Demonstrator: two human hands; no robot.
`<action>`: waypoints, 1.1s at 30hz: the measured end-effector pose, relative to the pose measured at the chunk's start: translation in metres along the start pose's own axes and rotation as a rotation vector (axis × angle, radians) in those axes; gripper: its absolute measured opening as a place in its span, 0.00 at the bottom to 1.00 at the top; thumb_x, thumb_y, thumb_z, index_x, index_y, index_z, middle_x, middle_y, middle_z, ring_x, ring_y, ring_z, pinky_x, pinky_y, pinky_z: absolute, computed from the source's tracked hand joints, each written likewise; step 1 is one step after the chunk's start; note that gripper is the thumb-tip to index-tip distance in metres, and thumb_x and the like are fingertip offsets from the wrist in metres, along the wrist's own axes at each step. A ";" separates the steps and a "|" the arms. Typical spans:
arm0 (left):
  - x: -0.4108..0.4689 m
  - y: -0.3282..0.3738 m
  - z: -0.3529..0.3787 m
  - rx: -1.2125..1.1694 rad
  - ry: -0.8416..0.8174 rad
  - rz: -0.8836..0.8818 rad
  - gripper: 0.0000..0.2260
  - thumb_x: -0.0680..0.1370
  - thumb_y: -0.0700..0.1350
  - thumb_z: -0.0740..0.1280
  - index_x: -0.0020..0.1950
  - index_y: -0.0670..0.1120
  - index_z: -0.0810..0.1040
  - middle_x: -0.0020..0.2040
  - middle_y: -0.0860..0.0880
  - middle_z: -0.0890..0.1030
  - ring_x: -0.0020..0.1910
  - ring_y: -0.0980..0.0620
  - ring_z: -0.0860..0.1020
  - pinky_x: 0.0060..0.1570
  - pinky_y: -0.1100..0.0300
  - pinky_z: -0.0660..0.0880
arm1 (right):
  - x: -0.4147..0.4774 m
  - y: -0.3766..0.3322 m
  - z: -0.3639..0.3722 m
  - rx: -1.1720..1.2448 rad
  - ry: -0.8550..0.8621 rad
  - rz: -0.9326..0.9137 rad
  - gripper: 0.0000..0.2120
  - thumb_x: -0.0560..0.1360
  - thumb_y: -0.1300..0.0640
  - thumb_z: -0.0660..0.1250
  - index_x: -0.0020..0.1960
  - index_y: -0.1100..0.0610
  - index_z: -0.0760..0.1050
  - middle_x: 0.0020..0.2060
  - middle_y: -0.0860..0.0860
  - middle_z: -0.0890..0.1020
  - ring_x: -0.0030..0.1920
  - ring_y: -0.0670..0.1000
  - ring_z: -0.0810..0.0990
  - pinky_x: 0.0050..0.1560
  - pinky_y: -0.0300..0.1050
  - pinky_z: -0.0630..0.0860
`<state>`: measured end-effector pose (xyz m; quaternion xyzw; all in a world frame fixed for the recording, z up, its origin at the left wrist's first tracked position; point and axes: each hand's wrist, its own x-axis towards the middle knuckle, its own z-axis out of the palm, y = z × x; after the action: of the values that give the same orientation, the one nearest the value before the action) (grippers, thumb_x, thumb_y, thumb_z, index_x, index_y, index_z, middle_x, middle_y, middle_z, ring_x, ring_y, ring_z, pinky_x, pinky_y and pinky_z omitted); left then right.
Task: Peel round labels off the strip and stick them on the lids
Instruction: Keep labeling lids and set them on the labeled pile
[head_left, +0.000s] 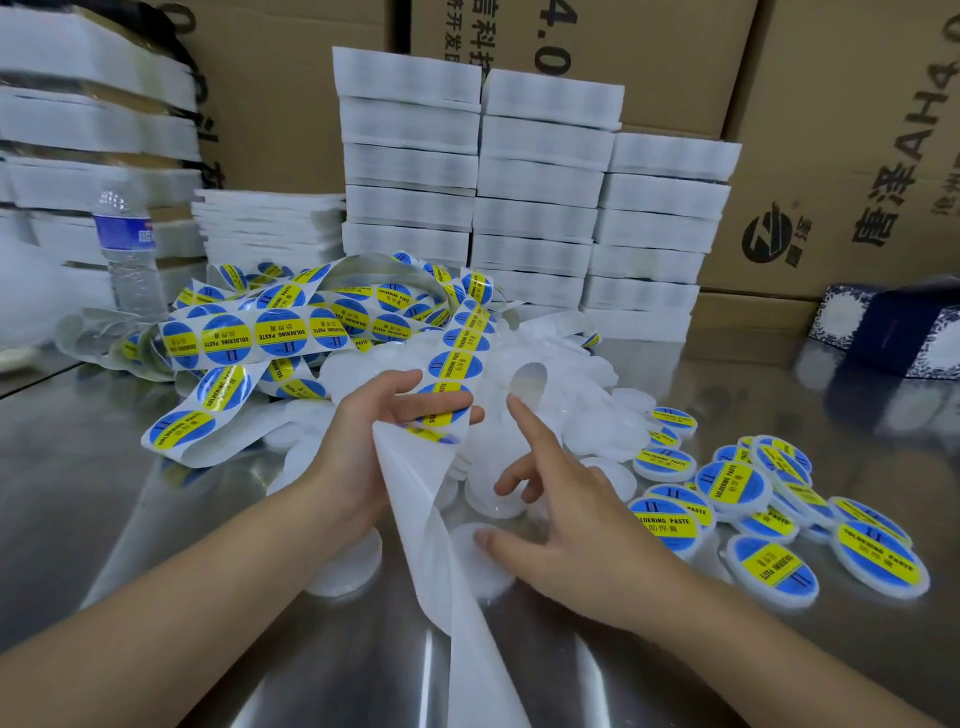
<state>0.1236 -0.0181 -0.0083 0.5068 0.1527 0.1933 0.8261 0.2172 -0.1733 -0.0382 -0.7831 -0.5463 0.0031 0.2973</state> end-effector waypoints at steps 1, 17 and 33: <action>0.000 -0.001 0.001 0.053 -0.007 -0.012 0.18 0.72 0.50 0.61 0.49 0.39 0.83 0.45 0.43 0.86 0.29 0.51 0.81 0.25 0.68 0.73 | -0.001 0.000 -0.002 -0.003 -0.024 0.002 0.46 0.66 0.38 0.68 0.64 0.24 0.32 0.50 0.34 0.71 0.52 0.38 0.67 0.57 0.38 0.64; 0.009 -0.014 -0.005 0.404 0.066 0.138 0.07 0.72 0.42 0.68 0.43 0.47 0.87 0.46 0.46 0.86 0.43 0.49 0.83 0.44 0.60 0.77 | -0.002 -0.006 -0.002 -0.077 -0.024 -0.077 0.49 0.62 0.45 0.68 0.68 0.28 0.35 0.54 0.34 0.64 0.48 0.29 0.65 0.53 0.38 0.66; 0.005 -0.019 0.001 0.616 -0.003 0.111 0.02 0.67 0.51 0.74 0.36 0.55 0.86 0.36 0.53 0.85 0.36 0.59 0.83 0.35 0.70 0.75 | 0.004 0.002 -0.012 -0.012 0.434 -0.164 0.49 0.62 0.46 0.70 0.71 0.33 0.41 0.53 0.36 0.71 0.50 0.39 0.72 0.52 0.41 0.67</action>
<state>0.1316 -0.0248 -0.0254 0.7410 0.1751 0.1820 0.6222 0.2241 -0.1755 -0.0278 -0.7202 -0.5313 -0.1929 0.4023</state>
